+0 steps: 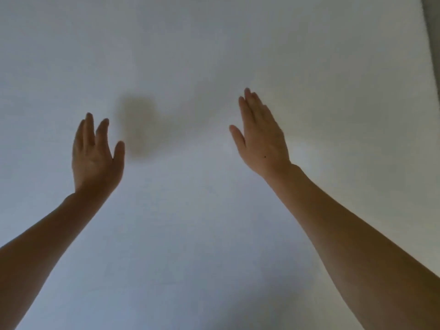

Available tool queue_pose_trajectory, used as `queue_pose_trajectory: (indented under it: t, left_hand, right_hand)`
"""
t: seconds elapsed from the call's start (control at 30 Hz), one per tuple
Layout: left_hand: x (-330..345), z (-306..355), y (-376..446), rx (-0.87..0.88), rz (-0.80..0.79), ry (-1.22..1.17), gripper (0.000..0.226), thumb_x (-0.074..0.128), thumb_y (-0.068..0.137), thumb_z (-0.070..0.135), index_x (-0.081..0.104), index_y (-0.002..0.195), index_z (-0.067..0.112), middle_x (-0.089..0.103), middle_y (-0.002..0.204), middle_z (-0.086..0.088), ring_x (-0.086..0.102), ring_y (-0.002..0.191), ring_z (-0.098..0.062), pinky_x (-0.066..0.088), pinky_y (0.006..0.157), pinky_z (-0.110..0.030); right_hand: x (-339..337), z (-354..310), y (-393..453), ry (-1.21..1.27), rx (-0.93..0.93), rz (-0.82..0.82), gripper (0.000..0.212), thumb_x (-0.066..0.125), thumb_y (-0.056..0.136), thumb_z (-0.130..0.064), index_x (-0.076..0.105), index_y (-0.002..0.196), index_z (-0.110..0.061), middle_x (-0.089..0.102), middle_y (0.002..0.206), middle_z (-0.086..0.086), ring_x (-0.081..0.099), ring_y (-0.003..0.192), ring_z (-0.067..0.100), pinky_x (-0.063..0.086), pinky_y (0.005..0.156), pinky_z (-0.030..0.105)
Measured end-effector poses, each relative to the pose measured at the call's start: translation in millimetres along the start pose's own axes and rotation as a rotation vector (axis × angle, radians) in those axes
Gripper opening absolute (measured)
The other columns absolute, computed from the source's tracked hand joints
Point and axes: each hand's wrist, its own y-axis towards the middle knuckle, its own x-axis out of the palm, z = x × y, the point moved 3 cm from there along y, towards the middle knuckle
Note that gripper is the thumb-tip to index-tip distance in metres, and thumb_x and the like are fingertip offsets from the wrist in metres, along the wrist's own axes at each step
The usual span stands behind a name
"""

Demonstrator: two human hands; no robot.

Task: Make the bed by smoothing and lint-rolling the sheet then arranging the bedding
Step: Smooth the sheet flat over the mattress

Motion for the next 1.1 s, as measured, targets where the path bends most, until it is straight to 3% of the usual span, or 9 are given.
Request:
queue_pose_trajectory:
  t: [0.17, 0.27, 0.4, 0.53, 0.67, 0.8, 0.93, 1.1]
  left_hand:
    - [-13.3, -120.6, 41.1, -0.238, 0.006, 0.055, 0.055, 0.048, 0.100, 0.025, 0.029, 0.148, 0.007, 0.016, 0.159, -0.021, 0.015, 0.145, -0.038, 0.022, 0.116, -0.056]
    - [-7.3, -171.6, 72.0, -0.370, -0.023, 0.051, 0.057, 0.042, 0.101, 0.033, 0.024, 0.151, 0.011, 0.010, 0.160, -0.018, 0.009, 0.147, -0.034, 0.018, 0.117, -0.054]
    - [23.6, -170.7, 110.9, -0.427, -0.125, -0.002, 0.064, 0.028, 0.101, 0.045, 0.012, 0.154, 0.014, 0.001, 0.161, -0.017, 0.002, 0.149, -0.033, 0.007, 0.120, -0.046]
    - [53.9, -83.3, 142.0, -0.262, -0.050, -0.031, 0.065, 0.026, 0.103, 0.046, 0.009, 0.155, 0.010, 0.000, 0.161, -0.021, 0.000, 0.149, -0.033, 0.000, 0.121, -0.042]
    - [78.6, 22.8, 179.9, -0.040, -0.092, -0.003, 0.069, 0.022, 0.101, 0.052, 0.006, 0.155, 0.012, -0.002, 0.162, -0.018, -0.001, 0.150, -0.031, -0.001, 0.121, -0.040]
    - [101.4, 134.2, 199.8, 0.174, -0.167, 0.036, 0.071, 0.015, 0.100, 0.055, 0.000, 0.155, 0.014, -0.007, 0.162, -0.015, -0.006, 0.150, -0.029, -0.003, 0.122, -0.040]
    - [121.7, 240.0, 187.3, 0.343, -0.192, 0.011, 0.074, 0.014, 0.099, 0.057, 0.001, 0.155, 0.010, -0.006, 0.161, -0.017, -0.005, 0.150, -0.030, -0.002, 0.122, -0.041]
    - [137.9, 348.9, 151.9, 0.466, -0.201, -0.004, 0.065, 0.012, 0.103, 0.044, 0.005, 0.153, 0.003, -0.001, 0.161, -0.019, -0.002, 0.150, -0.029, 0.000, 0.122, -0.040]
  right_hand:
    - [62.2, -132.7, 79.7, -0.022, -0.263, -0.187, 0.063, 0.026, 0.104, -0.037, 0.005, 0.153, -0.004, -0.004, 0.162, 0.010, -0.003, 0.149, 0.021, -0.002, 0.119, 0.033]
    - [100.6, -191.3, 117.0, -0.084, -0.339, -0.225, 0.065, 0.028, 0.104, -0.039, 0.003, 0.153, -0.004, -0.005, 0.162, 0.011, -0.004, 0.149, 0.021, -0.003, 0.119, 0.034]
    - [131.8, -197.0, 166.6, -0.119, -0.298, -0.265, 0.068, 0.029, 0.102, -0.044, 0.009, 0.153, -0.005, 0.002, 0.162, 0.010, 0.001, 0.149, 0.022, 0.001, 0.120, 0.036]
    - [116.7, -105.8, 197.3, -0.132, -0.119, -0.013, 0.068, 0.026, 0.096, -0.048, 0.031, 0.149, -0.005, 0.026, 0.157, 0.011, 0.022, 0.146, 0.025, 0.013, 0.118, 0.039]
    - [86.4, -11.3, 211.1, -0.205, 0.025, -0.026, 0.070, 0.021, 0.099, -0.049, 0.015, 0.153, -0.006, 0.010, 0.161, 0.010, 0.009, 0.149, 0.024, 0.007, 0.120, 0.038]
    - [57.0, 65.0, 207.4, -0.261, 0.124, 0.019, 0.070, 0.019, 0.100, -0.050, 0.011, 0.153, -0.006, 0.007, 0.162, 0.009, 0.006, 0.149, 0.023, 0.004, 0.121, 0.038]
    - [33.9, 127.2, 188.9, -0.271, 0.201, 0.048, 0.071, 0.018, 0.100, -0.051, 0.008, 0.154, -0.006, 0.005, 0.162, 0.010, 0.003, 0.149, 0.023, 0.004, 0.121, 0.038]
    - [6.7, 201.2, 156.5, -0.323, 0.248, 0.068, 0.067, 0.015, 0.101, -0.048, 0.007, 0.154, -0.007, 0.004, 0.162, 0.011, 0.002, 0.149, 0.023, 0.002, 0.121, 0.036]
